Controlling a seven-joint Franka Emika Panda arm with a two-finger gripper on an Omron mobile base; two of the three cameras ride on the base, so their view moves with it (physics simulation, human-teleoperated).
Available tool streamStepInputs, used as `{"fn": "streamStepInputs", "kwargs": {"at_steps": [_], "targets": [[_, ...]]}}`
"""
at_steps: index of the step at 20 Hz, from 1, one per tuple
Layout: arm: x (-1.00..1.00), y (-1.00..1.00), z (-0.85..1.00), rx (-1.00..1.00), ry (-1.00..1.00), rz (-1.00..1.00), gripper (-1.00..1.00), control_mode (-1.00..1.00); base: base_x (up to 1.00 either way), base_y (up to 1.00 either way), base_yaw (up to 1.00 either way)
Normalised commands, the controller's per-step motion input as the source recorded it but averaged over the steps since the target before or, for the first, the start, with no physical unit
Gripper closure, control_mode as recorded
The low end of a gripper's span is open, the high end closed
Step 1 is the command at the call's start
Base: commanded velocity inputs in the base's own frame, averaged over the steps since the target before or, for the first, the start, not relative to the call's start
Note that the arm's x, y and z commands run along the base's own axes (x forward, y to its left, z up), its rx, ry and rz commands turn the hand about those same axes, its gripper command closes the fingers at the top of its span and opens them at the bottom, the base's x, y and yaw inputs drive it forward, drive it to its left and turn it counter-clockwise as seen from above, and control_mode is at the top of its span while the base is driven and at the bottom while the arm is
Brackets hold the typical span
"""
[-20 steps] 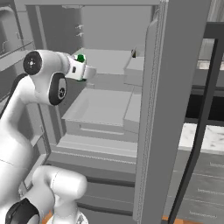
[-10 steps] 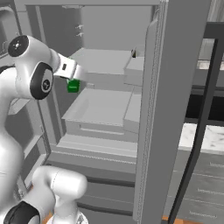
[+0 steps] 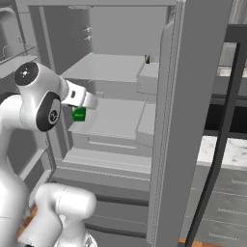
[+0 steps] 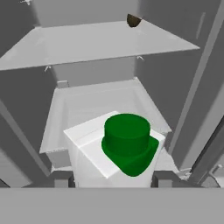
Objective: Take out the milk from the fridge and place it on the tray on the counter. Then take the sugar cube near the tray and place it in the tray.
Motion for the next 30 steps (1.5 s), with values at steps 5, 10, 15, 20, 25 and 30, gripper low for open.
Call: {"fn": "streamStepInputs", "kwargs": {"at_steps": [5,10,15,20,25,30], "targets": [[-0.02,0.13,-0.31,0.0,0.0,0.05,1.0,1.0,-0.08,0.04,0.02],[0.0,0.0,0.0,0.0,0.0,0.0,1.0,1.0,-1.0,0.36,0.24],[0.0,0.0,0.0,0.0,0.0,0.0,1.0,1.0,-1.0,0.08,0.21],[0.0,0.0,0.0,0.0,0.0,0.0,1.0,1.0,-0.91,0.26,0.0],[0.0,0.0,0.0,0.0,0.0,0.0,1.0,1.0,-0.05,0.0,-0.94],[0.0,0.0,0.0,0.0,0.0,0.0,1.0,1.0,-0.56,0.7,-0.6]]}}
